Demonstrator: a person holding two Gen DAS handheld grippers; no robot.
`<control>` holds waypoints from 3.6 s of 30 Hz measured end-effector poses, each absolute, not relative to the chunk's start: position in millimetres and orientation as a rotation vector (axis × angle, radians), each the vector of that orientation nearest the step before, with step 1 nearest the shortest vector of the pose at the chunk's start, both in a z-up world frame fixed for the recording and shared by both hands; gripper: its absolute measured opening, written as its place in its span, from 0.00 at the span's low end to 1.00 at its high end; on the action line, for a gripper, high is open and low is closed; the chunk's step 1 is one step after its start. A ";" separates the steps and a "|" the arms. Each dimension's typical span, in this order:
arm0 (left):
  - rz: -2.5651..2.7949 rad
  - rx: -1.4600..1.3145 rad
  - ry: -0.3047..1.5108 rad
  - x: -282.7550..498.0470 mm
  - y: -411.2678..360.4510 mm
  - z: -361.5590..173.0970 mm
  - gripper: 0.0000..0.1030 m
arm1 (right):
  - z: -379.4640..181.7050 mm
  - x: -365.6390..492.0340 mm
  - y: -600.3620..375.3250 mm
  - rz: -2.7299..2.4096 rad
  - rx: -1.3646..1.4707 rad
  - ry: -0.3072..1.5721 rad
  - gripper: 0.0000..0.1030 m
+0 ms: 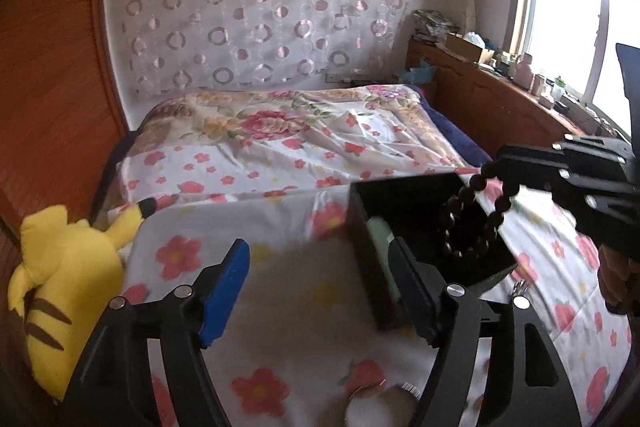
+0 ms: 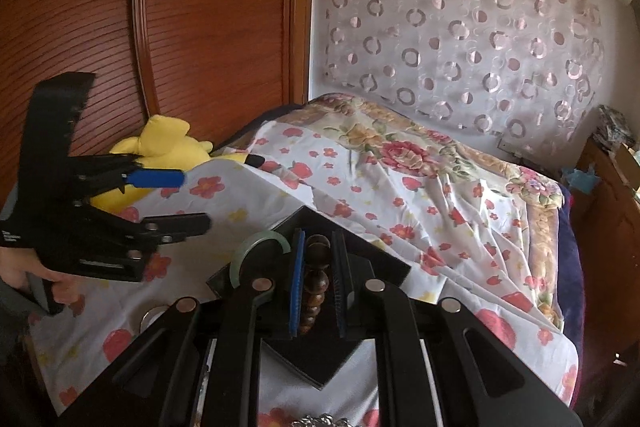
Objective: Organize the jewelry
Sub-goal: 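Carry the bangle with the left tool into the black box while the right tool drops the bead bracelet in, then grasp the silver cuff with the left tool while the right tool grasps the silver hair comb, then lower the cuff into the black box with the left tool while the right tool places the comb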
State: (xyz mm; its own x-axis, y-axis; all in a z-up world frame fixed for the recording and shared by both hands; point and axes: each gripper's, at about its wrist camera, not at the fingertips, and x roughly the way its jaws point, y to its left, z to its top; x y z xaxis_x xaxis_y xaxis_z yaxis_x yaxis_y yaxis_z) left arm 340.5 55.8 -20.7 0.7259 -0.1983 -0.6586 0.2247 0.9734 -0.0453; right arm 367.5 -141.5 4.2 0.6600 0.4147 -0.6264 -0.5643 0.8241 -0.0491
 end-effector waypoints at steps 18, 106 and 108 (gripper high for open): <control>-0.292 0.095 0.846 275.8 58.6 -75.4 0.68 | -23.1 294.3 -209.6 0.452 -0.264 0.735 0.28; -0.346 0.153 0.730 334.2 -9.2 -16.8 0.03 | 15.2 295.4 -205.0 0.421 -0.400 0.690 0.01; -0.342 0.152 0.735 341.4 -11.7 -19.2 0.03 | 20.1 300.7 -201.7 0.423 -0.404 0.681 0.01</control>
State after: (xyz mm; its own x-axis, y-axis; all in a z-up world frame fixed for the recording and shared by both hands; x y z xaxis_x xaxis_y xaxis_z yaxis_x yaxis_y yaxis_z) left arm 341.4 -11.7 -19.2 0.6894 -0.2515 -0.6793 0.3573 0.9339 0.0168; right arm 300.7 -201.7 20.1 0.6995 0.2403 -0.6730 -0.4972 0.8401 -0.2169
